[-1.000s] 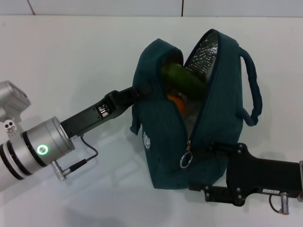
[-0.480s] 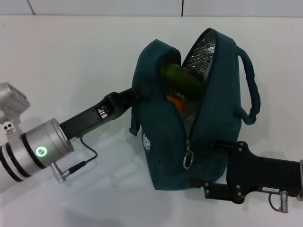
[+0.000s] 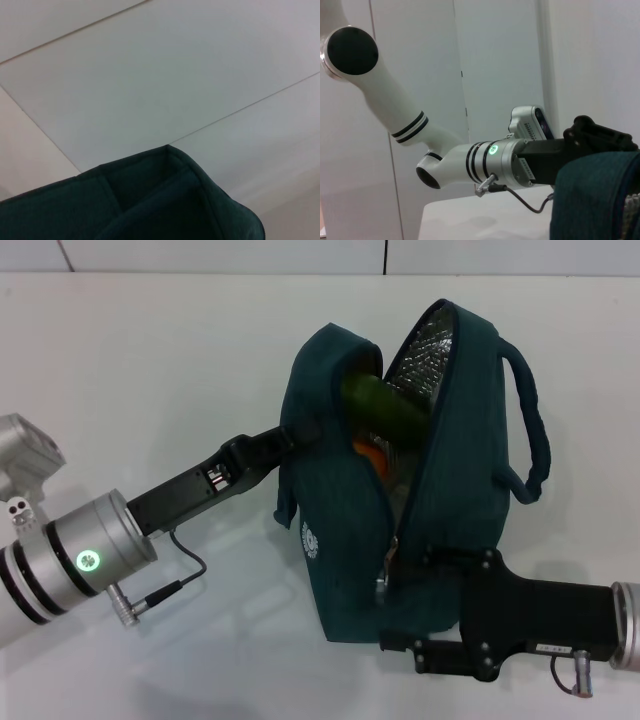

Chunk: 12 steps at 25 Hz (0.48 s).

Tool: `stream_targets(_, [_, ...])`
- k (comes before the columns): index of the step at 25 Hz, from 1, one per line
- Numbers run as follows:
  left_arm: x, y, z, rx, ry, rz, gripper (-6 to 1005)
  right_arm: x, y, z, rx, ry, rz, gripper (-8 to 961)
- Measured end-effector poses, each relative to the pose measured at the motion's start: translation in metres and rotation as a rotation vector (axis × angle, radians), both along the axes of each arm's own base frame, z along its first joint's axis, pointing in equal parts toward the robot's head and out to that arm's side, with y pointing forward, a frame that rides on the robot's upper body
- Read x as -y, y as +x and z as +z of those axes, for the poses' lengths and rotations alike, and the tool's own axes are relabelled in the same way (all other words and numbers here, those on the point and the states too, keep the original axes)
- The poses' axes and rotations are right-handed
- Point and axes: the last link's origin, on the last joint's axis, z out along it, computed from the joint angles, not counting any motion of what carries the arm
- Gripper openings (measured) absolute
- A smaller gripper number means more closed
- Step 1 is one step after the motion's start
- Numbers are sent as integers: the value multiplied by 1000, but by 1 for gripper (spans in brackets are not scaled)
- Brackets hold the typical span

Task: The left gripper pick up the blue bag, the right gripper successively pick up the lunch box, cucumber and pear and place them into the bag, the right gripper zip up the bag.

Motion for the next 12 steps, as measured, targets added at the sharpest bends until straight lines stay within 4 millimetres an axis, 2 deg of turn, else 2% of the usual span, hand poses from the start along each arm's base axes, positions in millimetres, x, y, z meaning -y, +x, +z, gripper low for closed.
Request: stream_targets(12, [1, 0, 1, 5, 0, -4, 105, -3, 5, 5, -22, 48, -48, 657])
